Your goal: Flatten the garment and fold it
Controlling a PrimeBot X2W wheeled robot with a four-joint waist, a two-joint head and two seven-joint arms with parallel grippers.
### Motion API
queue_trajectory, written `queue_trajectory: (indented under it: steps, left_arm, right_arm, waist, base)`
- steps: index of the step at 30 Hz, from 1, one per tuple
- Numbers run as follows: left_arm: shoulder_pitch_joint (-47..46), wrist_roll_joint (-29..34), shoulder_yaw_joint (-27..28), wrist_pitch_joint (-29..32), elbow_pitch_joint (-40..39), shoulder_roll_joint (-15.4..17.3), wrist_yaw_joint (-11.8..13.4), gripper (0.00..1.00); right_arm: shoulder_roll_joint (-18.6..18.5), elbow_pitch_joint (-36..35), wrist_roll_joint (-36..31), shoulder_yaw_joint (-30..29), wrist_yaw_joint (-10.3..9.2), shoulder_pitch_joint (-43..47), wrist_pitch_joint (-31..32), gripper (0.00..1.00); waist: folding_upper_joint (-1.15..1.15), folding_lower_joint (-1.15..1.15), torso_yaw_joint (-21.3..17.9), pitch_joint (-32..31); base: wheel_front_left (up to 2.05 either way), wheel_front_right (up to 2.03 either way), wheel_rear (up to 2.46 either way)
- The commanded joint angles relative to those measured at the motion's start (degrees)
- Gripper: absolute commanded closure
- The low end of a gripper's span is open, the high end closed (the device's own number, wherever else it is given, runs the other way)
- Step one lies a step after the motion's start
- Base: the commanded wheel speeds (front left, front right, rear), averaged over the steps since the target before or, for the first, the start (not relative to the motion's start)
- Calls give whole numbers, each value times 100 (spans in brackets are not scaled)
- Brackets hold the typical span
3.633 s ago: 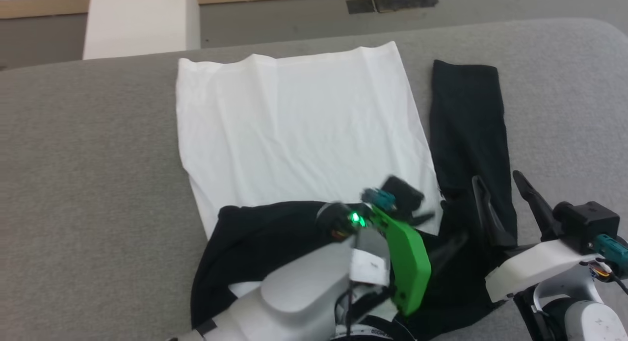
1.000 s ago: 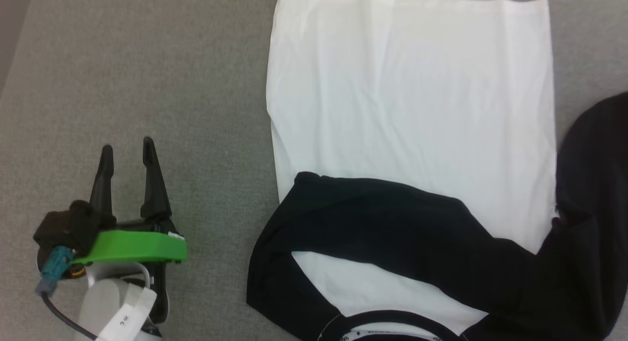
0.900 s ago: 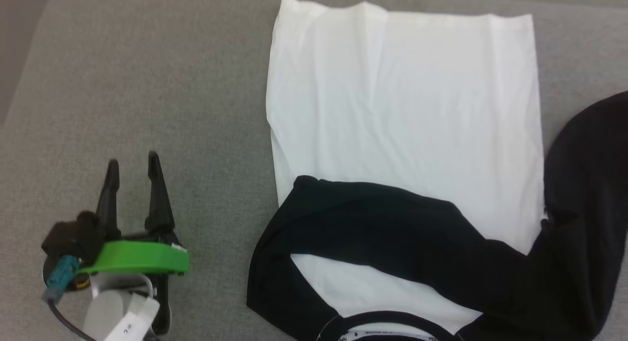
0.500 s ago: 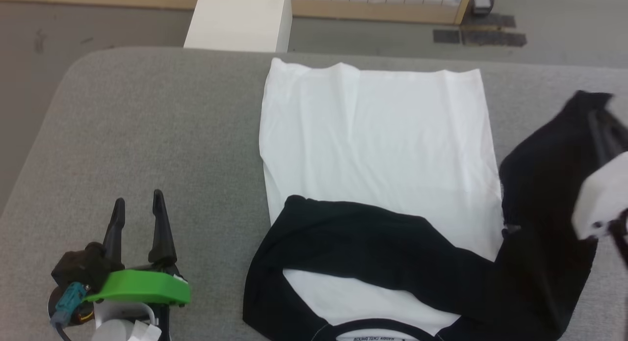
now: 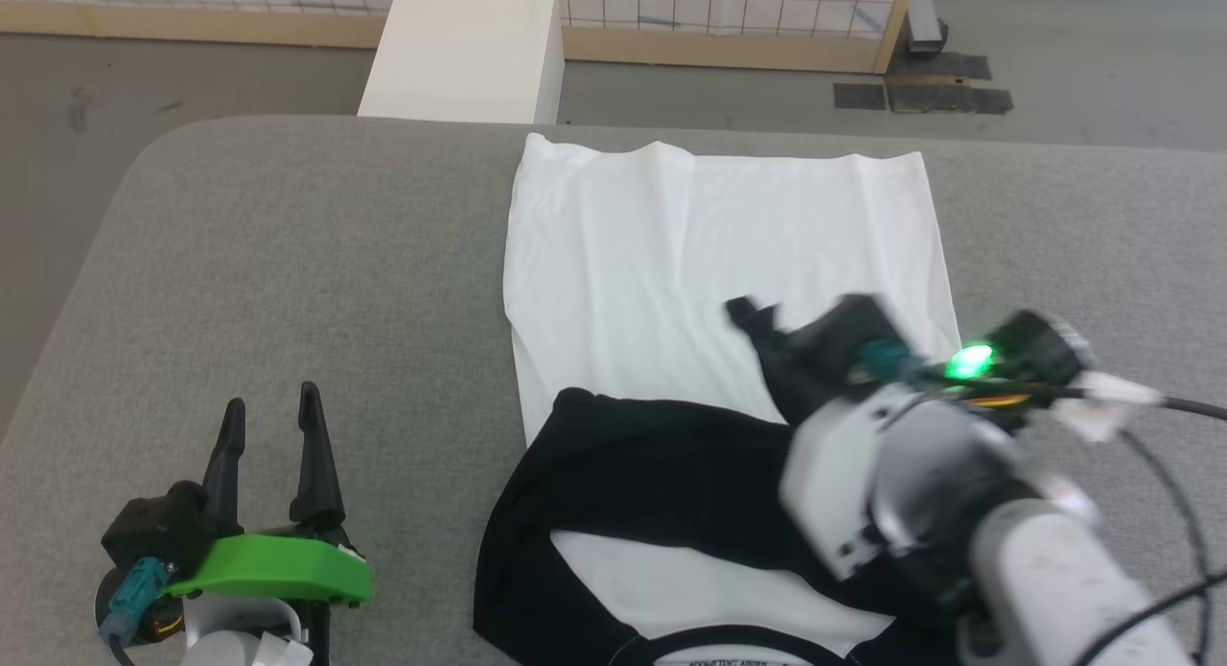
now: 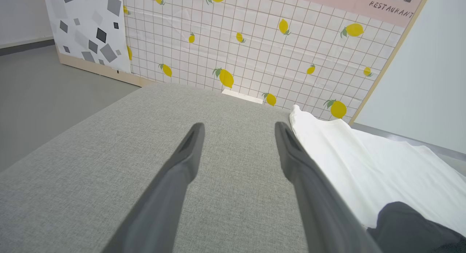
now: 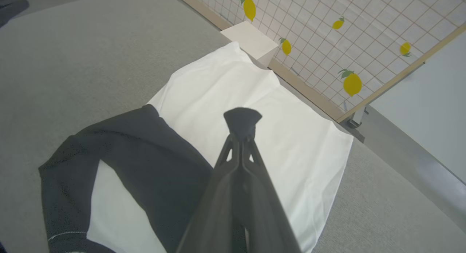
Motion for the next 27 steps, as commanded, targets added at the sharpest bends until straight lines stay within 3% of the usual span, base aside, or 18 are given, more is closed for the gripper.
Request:
queue_trajectory:
  steps: [1, 9, 18, 27]
  left_arm:
    - [-50, -28, -10, -26, -1, 15, -30, 0]
    - [-118, -39, -99, -26, -10, -12, -5, 0]
    - [-143, -48, -135, -26, -29, -29, 28, 0]
    - [-192, -69, -193, -26, -15, -41, 42, 0]
  right_arm:
    - [88, 187, 36, 218, -9, -121, -96, 100]
    - [519, 1633, 261, 1605, -9, -664, -591, 100]
    - [790, 2741, 459, 2370, -9, -1125, -1013, 100]
    - [845, 3465, 899, 3039, -9, -1281, -947, 100]
  waist:
    - [42, 0, 64, 70]
    - [42, 0, 249, 203]
    - [42, 0, 392, 294]
    - [42, 0, 486, 370]
  base:
    - [0, 0, 0]
    - [0, 0, 0]
    - [0, 0, 0]
    - [0, 0, 0]
